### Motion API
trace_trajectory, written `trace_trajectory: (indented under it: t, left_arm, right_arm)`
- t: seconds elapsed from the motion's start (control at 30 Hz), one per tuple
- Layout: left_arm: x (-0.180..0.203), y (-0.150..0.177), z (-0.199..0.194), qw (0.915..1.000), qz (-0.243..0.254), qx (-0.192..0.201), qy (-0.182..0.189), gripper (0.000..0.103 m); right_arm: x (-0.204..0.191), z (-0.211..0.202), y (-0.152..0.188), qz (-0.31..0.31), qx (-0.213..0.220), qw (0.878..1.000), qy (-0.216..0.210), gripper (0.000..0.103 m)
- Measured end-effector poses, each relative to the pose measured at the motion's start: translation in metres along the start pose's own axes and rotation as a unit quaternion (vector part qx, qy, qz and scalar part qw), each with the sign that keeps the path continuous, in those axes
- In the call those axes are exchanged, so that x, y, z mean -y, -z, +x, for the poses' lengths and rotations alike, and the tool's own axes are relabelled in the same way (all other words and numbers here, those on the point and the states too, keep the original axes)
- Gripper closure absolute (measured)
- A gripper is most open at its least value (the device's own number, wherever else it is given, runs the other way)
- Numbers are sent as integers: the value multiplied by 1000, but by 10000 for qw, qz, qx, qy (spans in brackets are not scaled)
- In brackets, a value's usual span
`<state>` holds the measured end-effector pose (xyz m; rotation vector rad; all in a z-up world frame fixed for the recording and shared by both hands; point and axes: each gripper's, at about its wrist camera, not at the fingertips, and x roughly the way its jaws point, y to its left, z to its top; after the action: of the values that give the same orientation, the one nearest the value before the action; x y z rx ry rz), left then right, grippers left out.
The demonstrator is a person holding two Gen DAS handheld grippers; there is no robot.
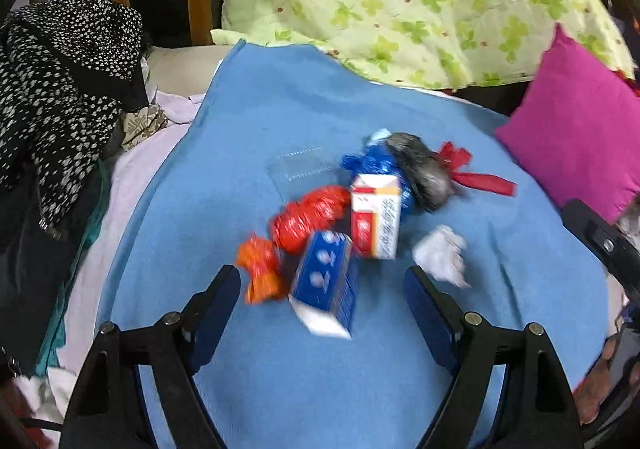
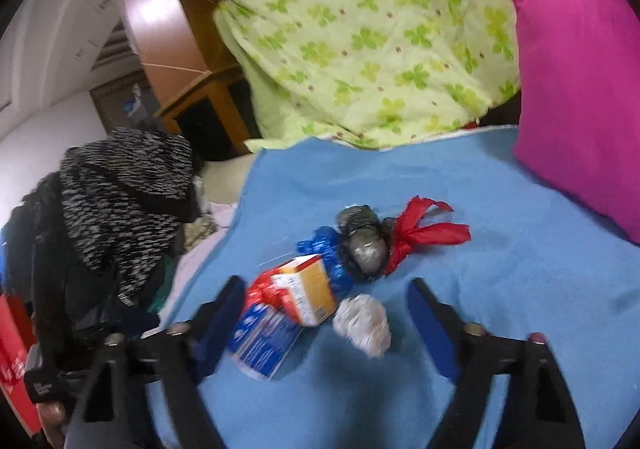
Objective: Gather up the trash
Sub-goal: 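Grasp the white tissue ball with the right tool while the left tool approaches the blue box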
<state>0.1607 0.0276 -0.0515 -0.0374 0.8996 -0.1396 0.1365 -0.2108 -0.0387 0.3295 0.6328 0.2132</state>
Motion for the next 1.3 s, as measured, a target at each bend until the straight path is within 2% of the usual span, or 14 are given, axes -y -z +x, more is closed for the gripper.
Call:
trace_trajectory:
  t: [0.2, 0.27, 0.33, 0.4, 0.47, 0.5, 0.53, 0.6, 0.67, 0.73, 0.83, 0.97, 1.13, 1.3]
  left_arm:
    - [1, 10, 45, 9993, 207, -256, 150, 19]
    - [3, 17, 54, 9987, 209, -462, 13, 29]
    - [6, 16, 58, 9984, 247, -504, 25, 29]
    - [8, 12, 61, 9985, 191, -507, 74, 29]
    - [14, 10, 65, 9980, 216, -572, 175, 31]
    - [16, 11, 67, 9978, 248, -581, 181, 34]
    - [19, 11, 70, 9975, 315, -613, 178, 41]
    - [26, 14, 74, 9965, 468, -681, 130, 60]
    - [31, 17, 72, 9963, 581, -617, 111, 78]
    - [31, 18, 68, 9967, 562, -553, 165, 88]
    - [32, 19, 66, 9968, 581, -482, 267, 94]
    - [28, 21, 56, 9975, 579, -291, 267, 95]
    - [14, 54, 27, 9983, 66, -321, 482, 96]
    - [7, 77, 0, 9977, -131, -241, 616, 96]
  right_arm:
    - [34, 82, 15, 376, -581, 9976, 6, 28]
    - [45, 102, 30, 545, -848, 9949, -53, 28]
    - [53, 120, 36, 658, -1134, 9913, -88, 41]
    - [53, 131, 37, 658, -1274, 9895, -198, 47]
    - [47, 143, 43, 407, -1440, 9887, 23, 49]
    - [45, 147, 45, 299, -1511, 9880, 94, 52]
    - [42, 150, 46, 249, -1568, 9873, 63, 61]
    - [42, 151, 47, 244, -1611, 9866, -10, 65]
    - [45, 149, 46, 329, -1567, 9871, -62, 68]
    - [49, 146, 44, 447, -1450, 9883, -166, 69]
    - [51, 134, 38, 506, -1179, 9915, -222, 69]
    - [44, 109, 32, 445, -677, 9962, -306, 69]
    - [35, 47, 34, 516, 17, 9980, -370, 69]
    - [19, -16, 51, 389, 336, 9979, -385, 69]
